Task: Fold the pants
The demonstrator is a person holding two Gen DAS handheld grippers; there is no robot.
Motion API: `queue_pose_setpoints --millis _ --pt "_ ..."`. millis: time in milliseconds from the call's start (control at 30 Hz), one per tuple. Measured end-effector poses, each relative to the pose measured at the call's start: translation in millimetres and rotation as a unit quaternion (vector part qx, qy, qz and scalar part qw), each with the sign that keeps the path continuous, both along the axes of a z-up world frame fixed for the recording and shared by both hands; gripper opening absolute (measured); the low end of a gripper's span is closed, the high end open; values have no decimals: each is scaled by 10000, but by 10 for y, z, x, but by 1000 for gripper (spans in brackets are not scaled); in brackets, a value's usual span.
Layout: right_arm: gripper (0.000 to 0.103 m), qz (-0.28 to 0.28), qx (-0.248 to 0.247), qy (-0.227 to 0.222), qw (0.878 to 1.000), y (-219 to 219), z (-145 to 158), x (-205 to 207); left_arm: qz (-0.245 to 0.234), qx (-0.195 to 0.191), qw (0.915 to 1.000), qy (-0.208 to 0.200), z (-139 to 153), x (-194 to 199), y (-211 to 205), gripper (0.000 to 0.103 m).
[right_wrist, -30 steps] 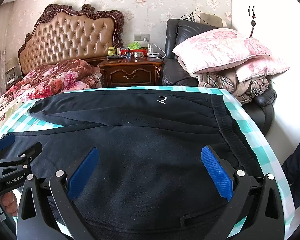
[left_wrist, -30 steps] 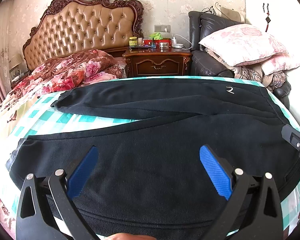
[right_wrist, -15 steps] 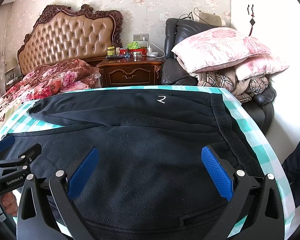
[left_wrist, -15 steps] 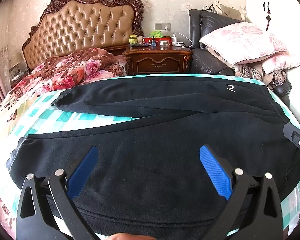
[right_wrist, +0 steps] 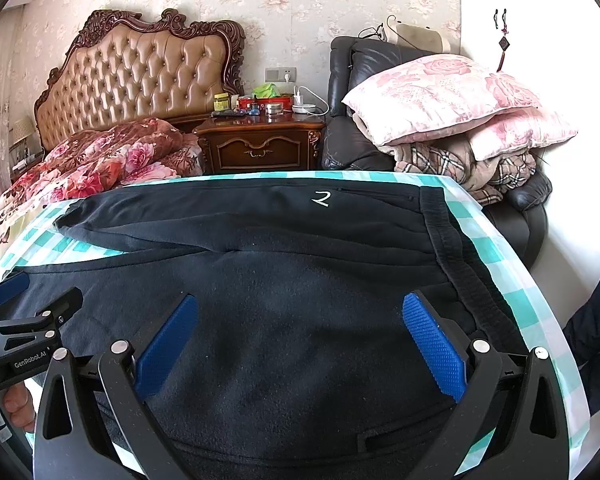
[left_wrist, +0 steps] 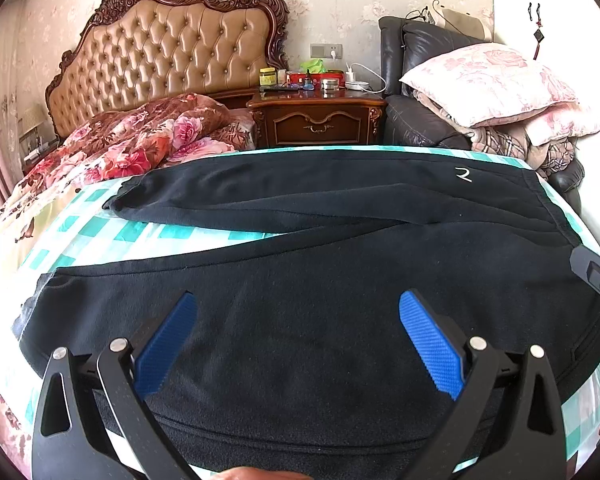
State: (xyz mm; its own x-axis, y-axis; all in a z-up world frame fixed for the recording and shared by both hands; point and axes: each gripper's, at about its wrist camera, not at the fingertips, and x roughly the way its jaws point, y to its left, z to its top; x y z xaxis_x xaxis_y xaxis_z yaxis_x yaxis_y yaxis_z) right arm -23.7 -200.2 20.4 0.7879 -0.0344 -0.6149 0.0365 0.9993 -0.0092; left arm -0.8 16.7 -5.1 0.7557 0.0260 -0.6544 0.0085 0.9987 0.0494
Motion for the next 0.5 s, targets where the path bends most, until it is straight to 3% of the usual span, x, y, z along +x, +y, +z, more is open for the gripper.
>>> queue_pose_setpoints --millis 500 --pt "99 1 12 26 10000 -13 -19 3 9 15 10000 9 -11 -16 9 102"
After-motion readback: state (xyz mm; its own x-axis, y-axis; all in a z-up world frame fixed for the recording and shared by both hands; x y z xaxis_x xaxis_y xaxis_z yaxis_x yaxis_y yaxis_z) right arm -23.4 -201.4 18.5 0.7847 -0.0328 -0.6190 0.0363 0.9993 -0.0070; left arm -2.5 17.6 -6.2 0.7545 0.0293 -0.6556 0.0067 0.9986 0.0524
